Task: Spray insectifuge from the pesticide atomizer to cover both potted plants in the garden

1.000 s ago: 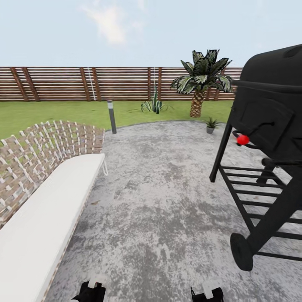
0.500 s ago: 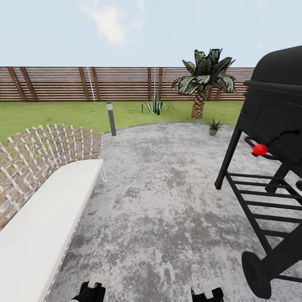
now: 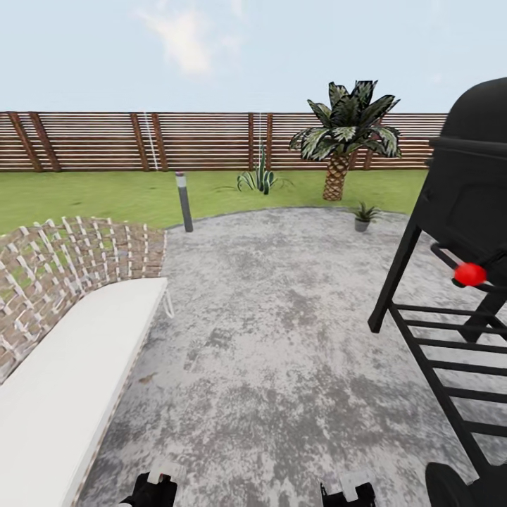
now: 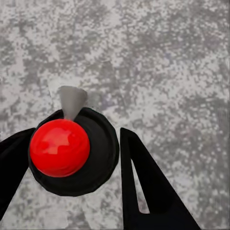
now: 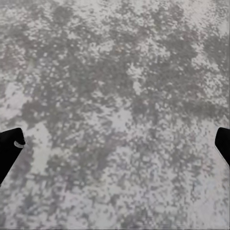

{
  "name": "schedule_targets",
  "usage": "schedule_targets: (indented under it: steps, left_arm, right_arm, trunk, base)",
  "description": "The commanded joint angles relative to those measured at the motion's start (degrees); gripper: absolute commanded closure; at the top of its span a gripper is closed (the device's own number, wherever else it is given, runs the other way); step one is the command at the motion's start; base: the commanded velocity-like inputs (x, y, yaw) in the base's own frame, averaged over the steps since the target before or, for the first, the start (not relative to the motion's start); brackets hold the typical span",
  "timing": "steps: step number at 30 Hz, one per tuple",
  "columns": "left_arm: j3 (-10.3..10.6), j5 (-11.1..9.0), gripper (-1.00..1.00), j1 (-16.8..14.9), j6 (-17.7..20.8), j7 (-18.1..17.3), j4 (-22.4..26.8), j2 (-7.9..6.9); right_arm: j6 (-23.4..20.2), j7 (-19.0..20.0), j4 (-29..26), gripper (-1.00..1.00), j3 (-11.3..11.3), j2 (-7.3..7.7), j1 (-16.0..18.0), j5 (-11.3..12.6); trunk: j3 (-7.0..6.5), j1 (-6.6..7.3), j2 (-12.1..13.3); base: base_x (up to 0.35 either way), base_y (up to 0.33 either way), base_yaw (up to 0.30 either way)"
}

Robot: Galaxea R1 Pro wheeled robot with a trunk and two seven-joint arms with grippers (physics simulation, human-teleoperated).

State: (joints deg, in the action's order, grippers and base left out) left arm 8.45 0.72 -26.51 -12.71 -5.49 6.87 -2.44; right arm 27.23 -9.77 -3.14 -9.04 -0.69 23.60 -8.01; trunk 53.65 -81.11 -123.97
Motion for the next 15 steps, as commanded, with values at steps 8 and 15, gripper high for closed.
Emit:
schedule_targets:
  steps: [8, 15]
  left_arm:
    - [0.2, 0.1, 1.0, 0.0, -0.2, 0.0, 0.0, -0.02]
    - [0.3, 0.1, 1.0, 0.0, -0.2, 0.0, 0.0, -0.02]
  right_arm:
    - [0.0, -0.7, 0.1, -1.0, -0.2, -0.01, 0.0, -0.6]
    - [0.0, -0.7, 0.1, -1.0, -0.2, 0.04, 0.0, -0.6]
  trunk:
    - [0.05, -0.03, 0.0]
    - [0.05, -0.03, 0.0]
  base:
    - [0.334, 0.0, 0.0]
    - [0.334, 0.0, 0.0]
